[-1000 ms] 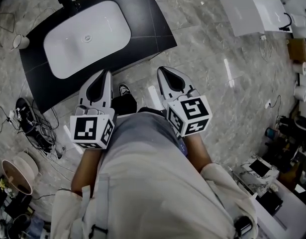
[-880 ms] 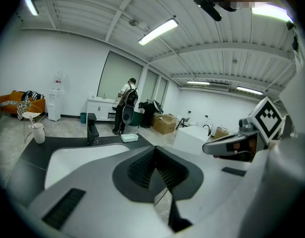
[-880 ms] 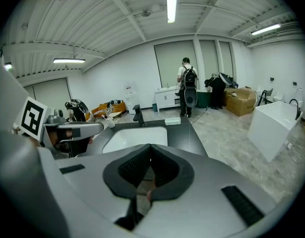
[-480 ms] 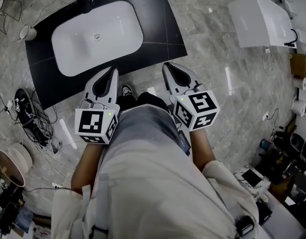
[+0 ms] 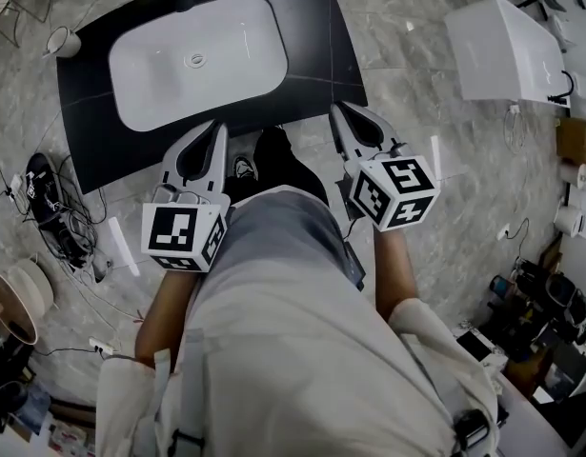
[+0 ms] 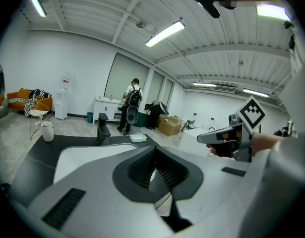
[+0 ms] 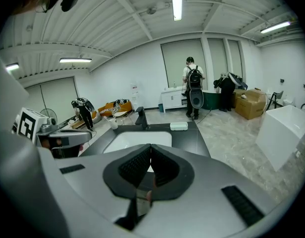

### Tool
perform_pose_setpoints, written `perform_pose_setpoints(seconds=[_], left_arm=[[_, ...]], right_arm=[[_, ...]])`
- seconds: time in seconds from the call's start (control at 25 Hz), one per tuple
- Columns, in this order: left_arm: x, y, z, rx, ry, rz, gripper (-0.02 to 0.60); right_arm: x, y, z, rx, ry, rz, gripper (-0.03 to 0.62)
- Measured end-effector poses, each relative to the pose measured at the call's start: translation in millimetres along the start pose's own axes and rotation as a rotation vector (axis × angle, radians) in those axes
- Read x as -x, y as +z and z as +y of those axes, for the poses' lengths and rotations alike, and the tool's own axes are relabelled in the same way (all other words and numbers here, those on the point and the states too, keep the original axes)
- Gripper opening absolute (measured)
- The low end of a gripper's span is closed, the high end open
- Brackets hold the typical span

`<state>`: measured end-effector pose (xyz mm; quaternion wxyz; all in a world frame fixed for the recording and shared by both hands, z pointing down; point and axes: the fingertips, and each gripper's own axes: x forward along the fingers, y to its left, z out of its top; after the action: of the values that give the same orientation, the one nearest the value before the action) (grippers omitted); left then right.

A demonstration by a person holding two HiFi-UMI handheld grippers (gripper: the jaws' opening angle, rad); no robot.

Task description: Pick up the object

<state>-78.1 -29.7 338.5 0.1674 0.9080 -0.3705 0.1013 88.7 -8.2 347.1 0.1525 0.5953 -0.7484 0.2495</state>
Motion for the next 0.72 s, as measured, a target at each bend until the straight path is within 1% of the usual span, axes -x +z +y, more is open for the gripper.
perform_pose_setpoints(seconds=[0.16, 0.32, 0.48, 0.72], left_arm=[[1, 0, 8, 0.011, 0.013, -0.01, 0.006], [3, 7, 10, 0.017, 0.021, -0.022, 0.006], [0, 8, 8, 0.026, 0.007, -0.015, 0.006], [-3, 7, 12, 0.014, 0.022, 0.002, 0.006]], right_arm=[[-6, 5, -1, 0.003, 0.015, -0.001, 0.011], [-12, 14, 1, 0.051, 0.029, 0.006, 0.011], [-22, 26, 0, 0.077, 0.041, -0.014, 0.01], [-36, 30, -1, 0.118, 0.07, 0.003, 0.011]])
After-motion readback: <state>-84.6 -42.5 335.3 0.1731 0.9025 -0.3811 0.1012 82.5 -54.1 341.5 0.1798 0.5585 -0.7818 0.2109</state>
